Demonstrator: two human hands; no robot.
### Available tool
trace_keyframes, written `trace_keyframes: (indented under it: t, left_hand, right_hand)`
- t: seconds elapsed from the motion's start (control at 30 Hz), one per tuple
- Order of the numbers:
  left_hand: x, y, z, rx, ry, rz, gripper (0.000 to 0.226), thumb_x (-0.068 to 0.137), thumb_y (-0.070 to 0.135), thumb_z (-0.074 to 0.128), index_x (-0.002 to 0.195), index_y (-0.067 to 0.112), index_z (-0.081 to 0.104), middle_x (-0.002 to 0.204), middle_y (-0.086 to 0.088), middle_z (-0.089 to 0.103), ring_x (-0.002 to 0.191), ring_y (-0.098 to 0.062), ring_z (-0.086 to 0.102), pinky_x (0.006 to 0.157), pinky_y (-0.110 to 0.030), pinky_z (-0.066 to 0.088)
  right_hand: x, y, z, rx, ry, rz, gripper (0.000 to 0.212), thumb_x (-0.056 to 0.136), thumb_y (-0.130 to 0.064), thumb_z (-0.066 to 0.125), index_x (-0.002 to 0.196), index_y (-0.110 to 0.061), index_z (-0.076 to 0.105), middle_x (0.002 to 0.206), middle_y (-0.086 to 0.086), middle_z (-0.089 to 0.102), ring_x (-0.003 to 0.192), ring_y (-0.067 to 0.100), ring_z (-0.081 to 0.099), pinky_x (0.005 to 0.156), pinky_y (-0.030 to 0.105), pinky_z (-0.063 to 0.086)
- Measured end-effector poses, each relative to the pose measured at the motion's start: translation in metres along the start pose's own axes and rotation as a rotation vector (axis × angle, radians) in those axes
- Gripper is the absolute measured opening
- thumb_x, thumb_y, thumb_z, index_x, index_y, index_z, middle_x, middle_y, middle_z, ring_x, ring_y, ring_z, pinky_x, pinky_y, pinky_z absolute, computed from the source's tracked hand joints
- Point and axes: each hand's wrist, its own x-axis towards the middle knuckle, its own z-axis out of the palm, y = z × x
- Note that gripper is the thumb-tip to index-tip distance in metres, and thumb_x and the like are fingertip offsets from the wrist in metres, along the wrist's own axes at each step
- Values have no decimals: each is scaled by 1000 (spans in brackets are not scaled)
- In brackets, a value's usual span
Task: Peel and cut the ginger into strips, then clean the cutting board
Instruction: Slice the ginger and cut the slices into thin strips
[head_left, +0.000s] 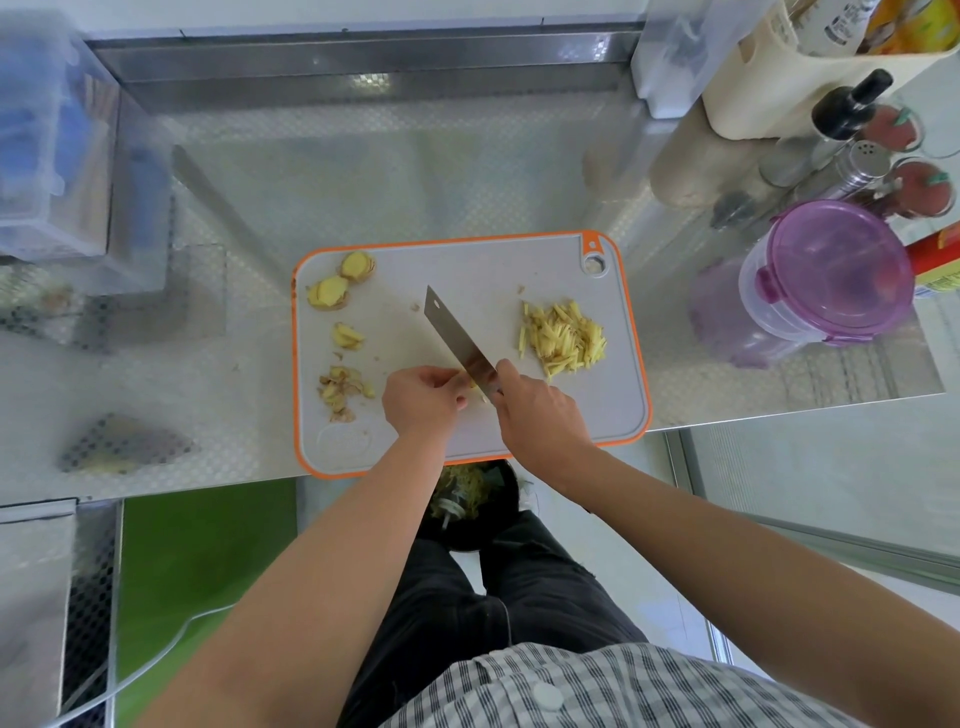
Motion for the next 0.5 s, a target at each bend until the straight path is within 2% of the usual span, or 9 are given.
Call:
trace_keyframes:
  t: [0.23, 0.37, 0.5]
  left_hand:
    - [0, -3, 1, 7, 0, 14, 18, 78, 15, 78, 65, 22, 69, 66, -1, 71, 61, -19, 71, 75, -40, 59]
    - [-1, -3, 1, -33, 15, -1, 8, 79, 12, 77, 73, 14, 72, 72, -5, 72, 52, -11, 67, 67, -31, 59]
    - [-1, -4, 2, -68, 25, -4, 7, 80, 10, 77, 74, 12, 73, 70, -5, 71, 54, -14, 67, 62, -26, 58]
  right_hand:
    - [5, -3, 3, 39, 1, -4, 7, 102, -20, 35, 102, -14, 34, 80, 0, 45, 68, 26, 44, 62, 36, 34]
    - [-1, 2, -3, 53, 37, -7, 9, 101, -20, 35, 96, -18, 28, 73, -3, 41, 65, 26, 43, 60, 35, 34]
    - [-6, 2, -5, 15, 20, -30, 7, 101, -19, 33, 97, -19, 27, 74, -1, 43, 65, 27, 45, 59, 35, 35]
